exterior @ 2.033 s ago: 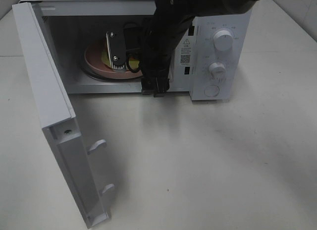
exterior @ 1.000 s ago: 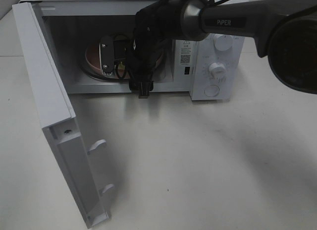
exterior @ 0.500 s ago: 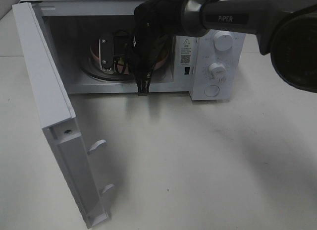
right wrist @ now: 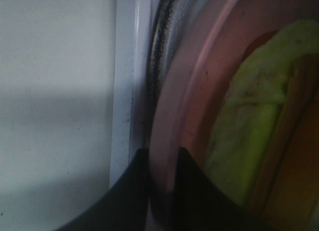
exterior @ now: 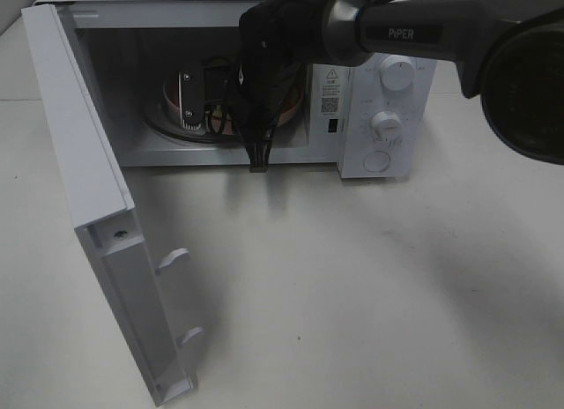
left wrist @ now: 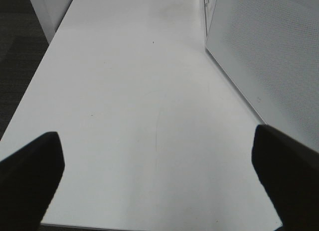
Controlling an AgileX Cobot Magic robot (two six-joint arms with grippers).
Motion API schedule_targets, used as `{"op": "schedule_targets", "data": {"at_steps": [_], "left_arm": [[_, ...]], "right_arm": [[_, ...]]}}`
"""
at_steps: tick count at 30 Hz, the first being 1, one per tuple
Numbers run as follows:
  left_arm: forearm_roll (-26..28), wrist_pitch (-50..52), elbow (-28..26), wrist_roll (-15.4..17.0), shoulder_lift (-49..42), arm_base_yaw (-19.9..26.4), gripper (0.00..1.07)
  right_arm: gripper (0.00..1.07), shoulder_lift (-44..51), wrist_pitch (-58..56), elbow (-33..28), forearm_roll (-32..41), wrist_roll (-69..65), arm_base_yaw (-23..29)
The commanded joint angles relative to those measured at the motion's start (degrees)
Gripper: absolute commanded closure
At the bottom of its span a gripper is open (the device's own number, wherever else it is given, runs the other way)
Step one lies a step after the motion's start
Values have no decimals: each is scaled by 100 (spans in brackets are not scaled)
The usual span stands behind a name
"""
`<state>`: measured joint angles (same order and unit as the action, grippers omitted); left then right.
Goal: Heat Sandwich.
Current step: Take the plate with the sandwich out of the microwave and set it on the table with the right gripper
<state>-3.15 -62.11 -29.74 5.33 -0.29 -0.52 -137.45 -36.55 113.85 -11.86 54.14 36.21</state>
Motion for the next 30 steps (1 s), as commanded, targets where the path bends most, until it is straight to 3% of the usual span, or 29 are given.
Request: {"op": "schedule_targets", "data": {"at_steps": [1,9,18,21,30], "left_arm": [[17,69,0,0,-92,-23,9],[17,69,0,0,-92,-23,9],[17,69,0,0,-92,-23,9],[17,69,0,0,-92,-23,9],[17,69,0,0,-92,-23,9]], "right_arm": [[107,46,-372,-40,143,258,-17],[107,361,-344,-327,126,1341,-11],[107,922,378,-1186,138,2017,-11],[107,1261,716,-1719,201,2469,-11],[107,1748,865,-2338,309,2670,11]]}}
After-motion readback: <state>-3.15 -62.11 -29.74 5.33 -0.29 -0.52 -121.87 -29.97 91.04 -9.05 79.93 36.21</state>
